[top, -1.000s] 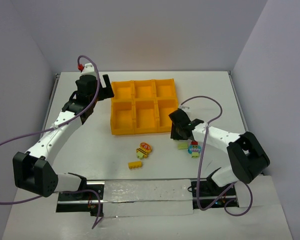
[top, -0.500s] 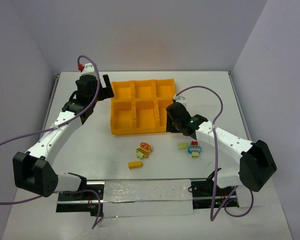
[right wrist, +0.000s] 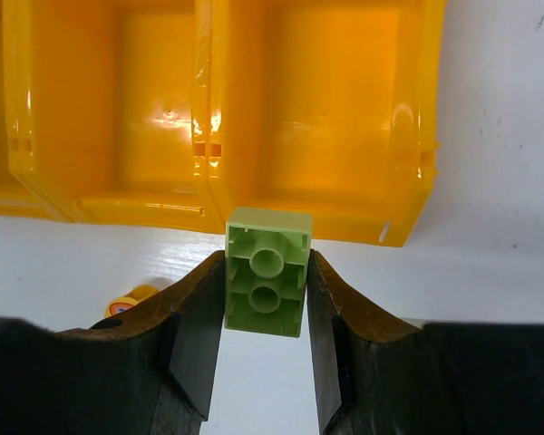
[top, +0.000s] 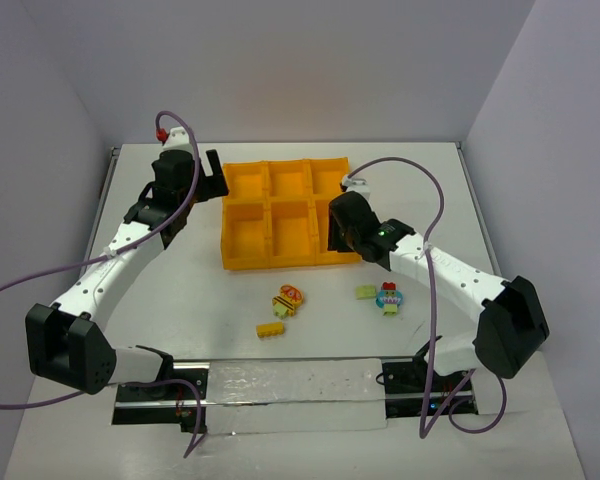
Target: Sort the legos into containers by color
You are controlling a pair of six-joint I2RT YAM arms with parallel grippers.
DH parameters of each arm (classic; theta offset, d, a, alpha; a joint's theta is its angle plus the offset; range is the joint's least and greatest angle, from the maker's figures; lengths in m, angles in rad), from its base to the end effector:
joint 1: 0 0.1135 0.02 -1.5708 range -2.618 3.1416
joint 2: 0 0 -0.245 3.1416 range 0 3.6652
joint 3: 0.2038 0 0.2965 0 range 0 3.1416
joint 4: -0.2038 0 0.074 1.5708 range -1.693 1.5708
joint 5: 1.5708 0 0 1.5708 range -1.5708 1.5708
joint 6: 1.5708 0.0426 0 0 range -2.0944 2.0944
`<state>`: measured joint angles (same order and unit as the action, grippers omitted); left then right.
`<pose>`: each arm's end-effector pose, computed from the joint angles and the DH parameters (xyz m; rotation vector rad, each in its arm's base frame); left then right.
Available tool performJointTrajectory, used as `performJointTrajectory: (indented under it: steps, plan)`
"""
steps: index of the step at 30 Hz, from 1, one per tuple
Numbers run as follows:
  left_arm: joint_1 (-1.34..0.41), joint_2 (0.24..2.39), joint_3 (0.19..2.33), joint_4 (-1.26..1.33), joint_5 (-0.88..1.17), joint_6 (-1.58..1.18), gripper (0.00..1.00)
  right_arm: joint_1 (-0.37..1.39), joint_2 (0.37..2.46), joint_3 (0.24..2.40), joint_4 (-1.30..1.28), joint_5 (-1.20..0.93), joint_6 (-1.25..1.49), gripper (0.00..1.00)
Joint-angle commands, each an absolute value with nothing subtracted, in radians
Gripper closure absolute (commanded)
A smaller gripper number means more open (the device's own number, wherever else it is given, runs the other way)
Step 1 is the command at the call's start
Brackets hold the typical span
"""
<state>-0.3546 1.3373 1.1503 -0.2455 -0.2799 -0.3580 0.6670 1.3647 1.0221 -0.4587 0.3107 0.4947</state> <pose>0.3456 -0.1154 0.3087 -0.1820 1.9815 -0.1806 0.2777 0.2021 0.2300 -0.0532 2.3329 0.2126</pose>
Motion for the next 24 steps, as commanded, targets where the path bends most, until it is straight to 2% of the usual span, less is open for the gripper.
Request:
performJointTrajectory:
  steps: [1, 11, 16, 24]
  plan:
    - [-0.362, 1.316, 1.183, -0.250, -0.267, -0.365, 0.01, 0.653, 1.364, 1.083, -0.436, 0.329, 0.469, 0.59]
    - [-0.362, 1.322, 1.187, -0.258, -0.267, -0.370, 0.01, 0.633, 1.381, 1.122, -0.417, 0.305, 0.457, 0.58]
    - [-0.362, 1.322, 1.194, -0.263, -0.257, -0.373, 0.01, 0.590, 1.413, 1.166, -0.367, 0.227, 0.456, 0.58]
    - [-0.362, 1.334, 1.207, -0.279, -0.250, -0.379, 0.01, 0.485, 1.573, 1.319, -0.321, 0.151, 0.453, 0.58]
